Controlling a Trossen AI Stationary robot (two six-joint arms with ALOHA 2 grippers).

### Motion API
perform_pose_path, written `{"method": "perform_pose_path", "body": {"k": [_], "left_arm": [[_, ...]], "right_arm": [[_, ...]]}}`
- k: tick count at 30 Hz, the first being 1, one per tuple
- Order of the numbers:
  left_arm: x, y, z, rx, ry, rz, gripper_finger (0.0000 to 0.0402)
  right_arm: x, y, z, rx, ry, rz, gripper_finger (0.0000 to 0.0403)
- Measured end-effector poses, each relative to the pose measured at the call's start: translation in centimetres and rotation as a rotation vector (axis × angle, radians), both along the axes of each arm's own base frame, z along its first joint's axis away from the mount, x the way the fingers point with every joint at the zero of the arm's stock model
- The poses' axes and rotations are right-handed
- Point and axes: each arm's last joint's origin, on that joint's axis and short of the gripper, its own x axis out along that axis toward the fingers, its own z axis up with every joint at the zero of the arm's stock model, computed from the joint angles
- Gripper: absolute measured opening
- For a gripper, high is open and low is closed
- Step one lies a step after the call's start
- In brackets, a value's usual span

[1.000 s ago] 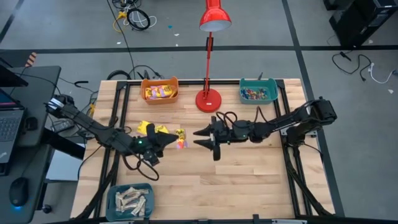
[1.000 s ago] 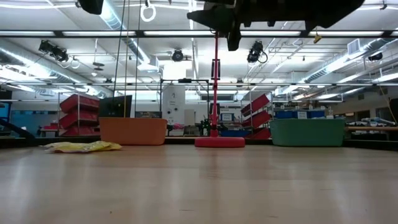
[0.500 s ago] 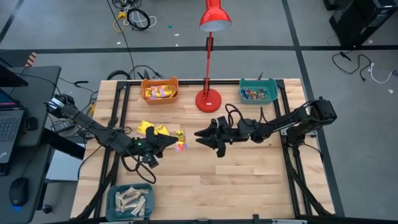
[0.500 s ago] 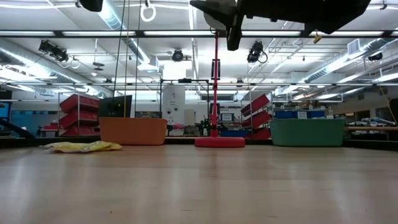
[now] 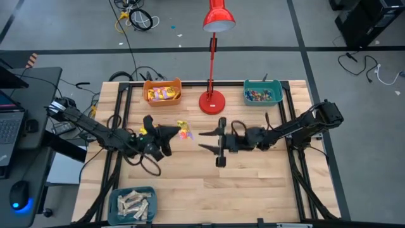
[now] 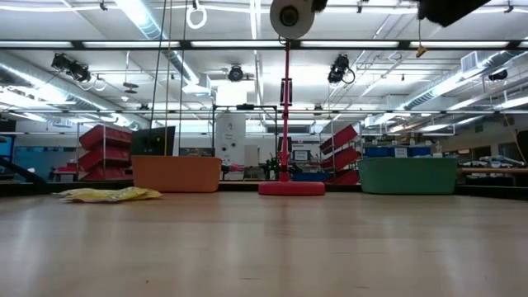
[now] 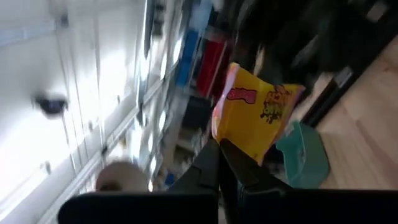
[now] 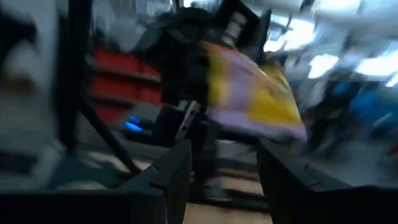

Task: Sort candy
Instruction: Put the yellow candy into the orange bin

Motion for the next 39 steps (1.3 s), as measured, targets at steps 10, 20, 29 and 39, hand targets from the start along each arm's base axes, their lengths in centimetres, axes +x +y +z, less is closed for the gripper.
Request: {"method": "perform_pose_path", "body": {"k": [10, 20, 29, 39], "left_arm": [[0.1, 0.3, 0.0, -0.124, -0.054, 0.006, 0.0], [0.8, 0.4, -0.4, -0.253, -0.108, 0.0, 0.0], [0.9, 0.4, -0.5, -0.277, -0.113, 0.01, 0.0], [0.8, 0.5, -0.6, -0.37, -0.147, 0.048, 0.0014]], "right_arm": [[0.5, 2.6, 0.9, -0.41, 0.06, -0.299, 0.0168], [4.2, 2.0, 1.1, -0.383, 0.06, -0.42, 0.0168], [4.6, 2.1, 1.3, -0.443, 0.048, -0.477, 0.0121], [4.5, 2.3, 1.3, -0.515, 0.064, -0.496, 0.0008]]}}
